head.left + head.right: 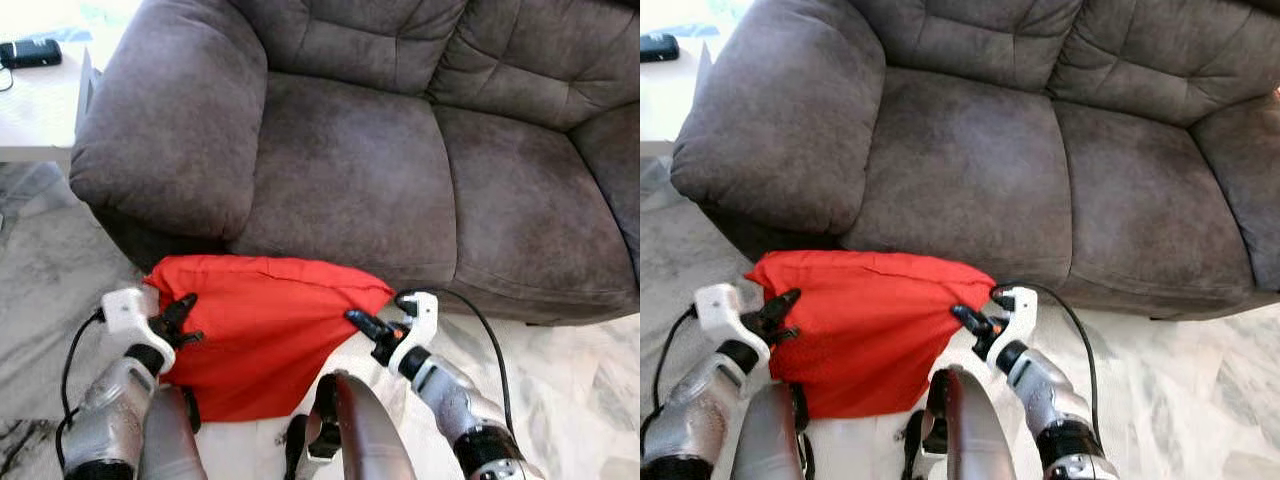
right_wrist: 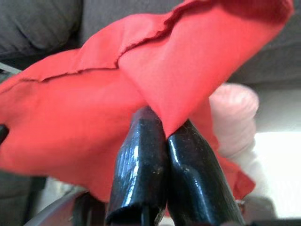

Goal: Move the pillow to the sofa from floor

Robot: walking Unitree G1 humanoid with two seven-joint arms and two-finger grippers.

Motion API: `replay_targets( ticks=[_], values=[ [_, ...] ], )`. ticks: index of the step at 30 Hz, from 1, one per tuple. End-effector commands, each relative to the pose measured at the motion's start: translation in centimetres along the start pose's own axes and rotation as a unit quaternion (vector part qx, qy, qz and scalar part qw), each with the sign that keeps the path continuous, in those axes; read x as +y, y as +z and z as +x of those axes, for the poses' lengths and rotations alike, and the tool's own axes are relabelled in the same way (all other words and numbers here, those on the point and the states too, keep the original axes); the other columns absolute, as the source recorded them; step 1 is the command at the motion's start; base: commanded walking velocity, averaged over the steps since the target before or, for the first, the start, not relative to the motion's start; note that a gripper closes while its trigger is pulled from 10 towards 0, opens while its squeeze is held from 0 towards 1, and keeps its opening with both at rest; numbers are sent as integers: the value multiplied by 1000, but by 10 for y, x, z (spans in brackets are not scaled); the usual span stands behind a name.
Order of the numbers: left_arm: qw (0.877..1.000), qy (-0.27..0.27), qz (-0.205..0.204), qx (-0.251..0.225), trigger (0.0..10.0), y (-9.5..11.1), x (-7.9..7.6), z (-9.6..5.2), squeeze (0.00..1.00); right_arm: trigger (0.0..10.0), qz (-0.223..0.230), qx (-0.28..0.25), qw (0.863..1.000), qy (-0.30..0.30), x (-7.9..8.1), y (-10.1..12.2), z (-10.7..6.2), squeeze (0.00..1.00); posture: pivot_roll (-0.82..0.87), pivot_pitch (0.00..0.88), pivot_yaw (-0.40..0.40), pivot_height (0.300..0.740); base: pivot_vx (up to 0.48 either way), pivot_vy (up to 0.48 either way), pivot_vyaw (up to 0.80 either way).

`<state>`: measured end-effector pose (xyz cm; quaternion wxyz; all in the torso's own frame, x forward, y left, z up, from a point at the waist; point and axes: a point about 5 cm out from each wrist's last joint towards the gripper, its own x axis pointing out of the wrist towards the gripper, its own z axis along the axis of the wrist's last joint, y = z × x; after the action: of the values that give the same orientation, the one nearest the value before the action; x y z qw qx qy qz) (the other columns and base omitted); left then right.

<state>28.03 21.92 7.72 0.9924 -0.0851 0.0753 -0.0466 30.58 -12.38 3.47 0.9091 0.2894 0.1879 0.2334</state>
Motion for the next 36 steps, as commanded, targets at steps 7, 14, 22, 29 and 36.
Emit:
replay_targets(
  ticks=[7,14,22,29,36],
  values=[
    [995,61,71,-38,10000,5,-13,-21,0,10000,-117,-65,989,-71,-8,20,-12,0,114,181,-253,612,0,0,0],
    [976,107,152,-116,10000,34,-22,-21,0,10000,-190,-112,972,-87,-2,35,-15,0,126,61,-221,612,0,0,0],
    [967,111,179,-144,10000,45,-28,-12,0,10000,-187,-159,963,-112,1,49,-16,0,125,0,-191,612,0,0,0],
    [957,103,211,-172,10000,59,-32,-3,0,10000,-190,-188,955,-126,5,55,-18,0,126,0,-168,612,0,0,0],
    [953,96,226,-176,10000,60,-34,2,0,10000,-203,-194,950,-134,8,58,-15,0,129,0,-165,612,0,0,0]
  ],
)
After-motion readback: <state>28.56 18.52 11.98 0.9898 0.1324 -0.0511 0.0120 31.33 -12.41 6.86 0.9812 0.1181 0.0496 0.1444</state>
